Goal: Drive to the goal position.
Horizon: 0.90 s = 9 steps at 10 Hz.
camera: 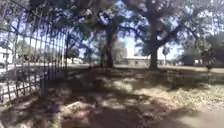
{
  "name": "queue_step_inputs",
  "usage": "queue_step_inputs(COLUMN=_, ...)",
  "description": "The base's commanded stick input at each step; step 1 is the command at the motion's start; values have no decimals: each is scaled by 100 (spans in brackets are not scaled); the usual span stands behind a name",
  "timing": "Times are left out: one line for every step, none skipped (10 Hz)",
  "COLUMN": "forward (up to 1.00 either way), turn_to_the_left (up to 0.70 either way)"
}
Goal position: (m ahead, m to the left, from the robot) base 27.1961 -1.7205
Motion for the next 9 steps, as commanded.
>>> queue_step_inputs(forward=70, turn_to_the_left=0)
queue_step_inputs(forward=70, turn_to_the_left=0)
queue_step_inputs(forward=70, turn_to_the_left=0)
queue_step_inputs(forward=70, turn_to_the_left=0)
queue_step_inputs(forward=70, turn_to_the_left=0)
queue_step_inputs(forward=70, turn_to_the_left=0)
queue_step_inputs(forward=70, turn_to_the_left=0)
queue_step_inputs(forward=70, turn_to_the_left=-11)
queue_step_inputs(forward=70, turn_to_the_left=-35)
